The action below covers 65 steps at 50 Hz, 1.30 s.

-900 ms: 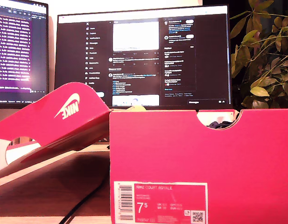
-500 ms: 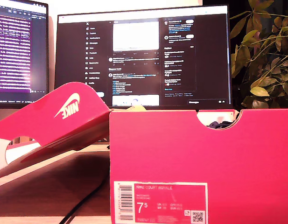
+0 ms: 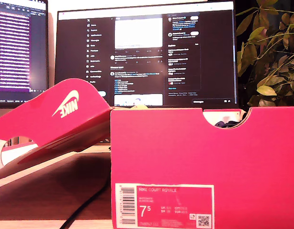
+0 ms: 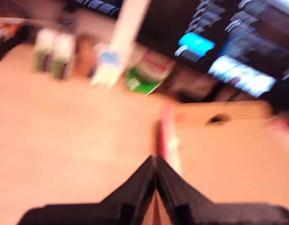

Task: Close the red shoebox by pushing the lid with your left arm and holding the box in place with your right arm

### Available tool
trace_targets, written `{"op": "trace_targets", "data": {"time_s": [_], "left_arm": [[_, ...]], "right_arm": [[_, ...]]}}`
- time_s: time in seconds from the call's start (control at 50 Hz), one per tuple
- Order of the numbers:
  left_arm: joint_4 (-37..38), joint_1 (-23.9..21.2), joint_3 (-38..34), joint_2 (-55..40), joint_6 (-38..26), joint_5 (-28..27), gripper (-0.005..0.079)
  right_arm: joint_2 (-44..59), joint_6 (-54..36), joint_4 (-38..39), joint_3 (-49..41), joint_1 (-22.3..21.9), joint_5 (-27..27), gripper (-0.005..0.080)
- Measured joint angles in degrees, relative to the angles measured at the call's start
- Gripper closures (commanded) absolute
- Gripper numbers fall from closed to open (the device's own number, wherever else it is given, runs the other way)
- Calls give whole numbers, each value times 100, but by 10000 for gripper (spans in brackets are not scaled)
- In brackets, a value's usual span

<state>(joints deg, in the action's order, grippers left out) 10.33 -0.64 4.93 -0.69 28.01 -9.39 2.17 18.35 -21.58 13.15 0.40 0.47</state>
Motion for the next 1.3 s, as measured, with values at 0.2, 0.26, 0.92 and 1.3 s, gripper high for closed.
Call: {"op": "trace_targets", "data": {"time_s": [0.2, 0.26, 0.92, 1.3], "left_arm": [[343, 0, 953, -859, 188, -474, 761], [481, 0, 1106, -1228, 186, -616, 761], [949, 1397, 2321, -5477, -1392, -2874, 762], [807, 1692, 2500, -7169, -1696, -3716, 762]], "right_arm": [[1047, 111, -415, 1010, 0, -116, 764], [1478, 44, -483, 1169, 0, -293, 764], [4787, -831, 140, 1600, -1316, -2929, 764], [6336, -813, 527, 1600, -1333, -3755, 764]]}}
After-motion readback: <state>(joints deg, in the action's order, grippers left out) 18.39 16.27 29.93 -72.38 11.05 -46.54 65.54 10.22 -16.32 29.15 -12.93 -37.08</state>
